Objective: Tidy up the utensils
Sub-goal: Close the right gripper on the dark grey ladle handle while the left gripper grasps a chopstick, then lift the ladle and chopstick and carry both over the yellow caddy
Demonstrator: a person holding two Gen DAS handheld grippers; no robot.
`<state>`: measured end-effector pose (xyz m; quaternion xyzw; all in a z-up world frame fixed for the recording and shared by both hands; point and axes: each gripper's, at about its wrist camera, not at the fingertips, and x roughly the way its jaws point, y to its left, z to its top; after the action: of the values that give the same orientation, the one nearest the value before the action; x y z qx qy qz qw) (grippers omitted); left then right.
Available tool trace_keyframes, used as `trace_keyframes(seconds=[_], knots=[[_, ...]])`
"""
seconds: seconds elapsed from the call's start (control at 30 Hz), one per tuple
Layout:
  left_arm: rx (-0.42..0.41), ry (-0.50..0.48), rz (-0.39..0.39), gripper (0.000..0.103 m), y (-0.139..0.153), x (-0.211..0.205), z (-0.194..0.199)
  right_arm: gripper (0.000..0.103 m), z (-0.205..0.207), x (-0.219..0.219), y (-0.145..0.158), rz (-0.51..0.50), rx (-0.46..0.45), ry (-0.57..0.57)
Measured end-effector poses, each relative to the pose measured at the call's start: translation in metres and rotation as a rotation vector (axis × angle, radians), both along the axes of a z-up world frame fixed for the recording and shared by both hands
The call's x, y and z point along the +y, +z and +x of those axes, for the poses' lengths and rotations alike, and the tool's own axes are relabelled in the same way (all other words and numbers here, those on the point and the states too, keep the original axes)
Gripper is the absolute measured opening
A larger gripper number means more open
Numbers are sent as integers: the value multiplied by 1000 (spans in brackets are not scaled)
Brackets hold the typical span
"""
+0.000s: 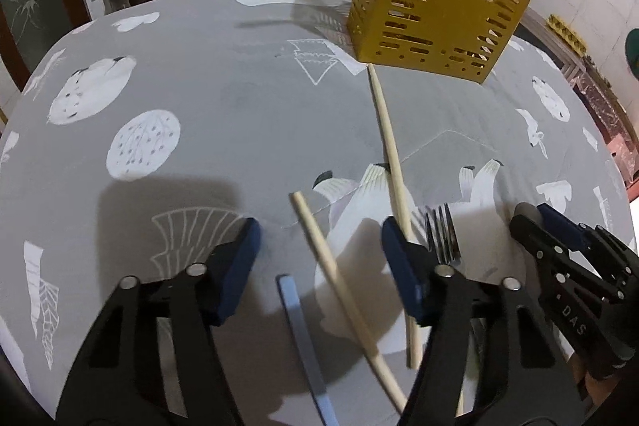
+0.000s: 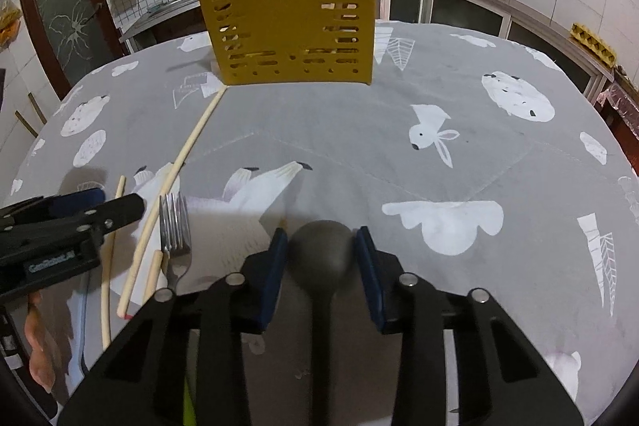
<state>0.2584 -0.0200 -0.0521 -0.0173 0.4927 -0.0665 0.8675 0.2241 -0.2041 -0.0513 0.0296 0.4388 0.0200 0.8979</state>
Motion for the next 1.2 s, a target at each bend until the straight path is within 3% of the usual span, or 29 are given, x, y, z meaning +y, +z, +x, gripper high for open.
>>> trace_keyframes(seconds=[0.2, 0.33, 0.4, 0.83, 1.2], knots=[[11, -12, 24, 42, 0, -4, 7, 36, 4, 0, 0, 5, 12, -9], [26, -29, 25, 16, 1, -4, 9, 36, 8, 2, 1, 0, 29, -15], [38, -33, 5, 10, 1, -3, 12, 36, 9, 3, 1, -4, 34, -17], [4, -51, -14, 7, 12, -6, 10, 36, 2, -5, 11, 43, -2, -32], [-144, -39, 12, 7, 54, -2, -9, 36, -13, -12, 44, 61, -111, -39]])
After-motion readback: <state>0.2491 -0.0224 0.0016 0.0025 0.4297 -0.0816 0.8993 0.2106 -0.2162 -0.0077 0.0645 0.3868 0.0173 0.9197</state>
